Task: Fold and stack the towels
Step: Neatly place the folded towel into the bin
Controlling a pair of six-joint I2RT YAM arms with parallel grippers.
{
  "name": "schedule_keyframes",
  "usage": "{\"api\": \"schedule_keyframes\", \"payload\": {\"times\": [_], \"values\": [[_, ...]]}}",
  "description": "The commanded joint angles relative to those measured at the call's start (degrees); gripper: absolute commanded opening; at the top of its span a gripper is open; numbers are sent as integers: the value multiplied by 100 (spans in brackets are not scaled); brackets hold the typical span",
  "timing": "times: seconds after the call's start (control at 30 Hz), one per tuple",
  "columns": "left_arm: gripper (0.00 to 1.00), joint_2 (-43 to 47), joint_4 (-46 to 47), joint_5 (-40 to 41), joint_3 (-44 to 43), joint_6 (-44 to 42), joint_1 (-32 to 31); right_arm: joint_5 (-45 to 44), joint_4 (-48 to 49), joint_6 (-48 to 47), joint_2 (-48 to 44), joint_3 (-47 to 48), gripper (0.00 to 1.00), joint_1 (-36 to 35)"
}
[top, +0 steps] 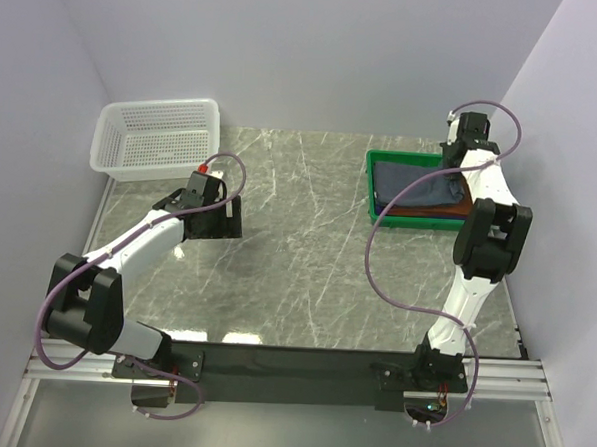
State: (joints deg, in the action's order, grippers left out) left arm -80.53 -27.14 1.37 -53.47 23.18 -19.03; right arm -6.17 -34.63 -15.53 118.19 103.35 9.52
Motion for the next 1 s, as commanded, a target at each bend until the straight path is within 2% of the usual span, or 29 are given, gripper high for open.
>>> {"api": "schedule_keyframes", "payload": {"times": [0.0,0.2,0.3,0.57,0.63,0.67,0.7,0.77,0.8,0.83,0.9,0.97], "values": [[89,2,156,39,-111,-94,22,-462,676,-117,-217,-201,0,-38],[89,-24,147,22,-128,-86,22,-788,862,-179,-51,-316,2,-29],[89,-15,138,30,-120,-86,22,-929,765,-144,107,-237,7,-38],[89,-50,138,-14,-128,-94,22,-1342,238,-20,581,123,10,-38],[89,-59,138,-31,-128,-94,30,-1448,176,49,635,150,13,-29],[89,-59,138,-31,-128,-103,22,-1526,159,85,678,159,16,-38],[89,-59,130,-22,-128,-94,22,-1692,176,129,688,159,27,-38],[89,-50,138,-14,-119,-94,22,-1904,246,260,696,150,36,-38],[89,-50,138,-14,-119,-94,22,-1992,264,304,688,150,45,-29],[89,-42,138,-14,-119,-103,22,-2193,281,392,688,168,50,-29],[89,-50,138,-14,-128,-103,22,-2396,325,471,618,177,57,-12],[89,-33,130,-14,-128,-94,22,-2573,404,559,513,177,57,32]]}}
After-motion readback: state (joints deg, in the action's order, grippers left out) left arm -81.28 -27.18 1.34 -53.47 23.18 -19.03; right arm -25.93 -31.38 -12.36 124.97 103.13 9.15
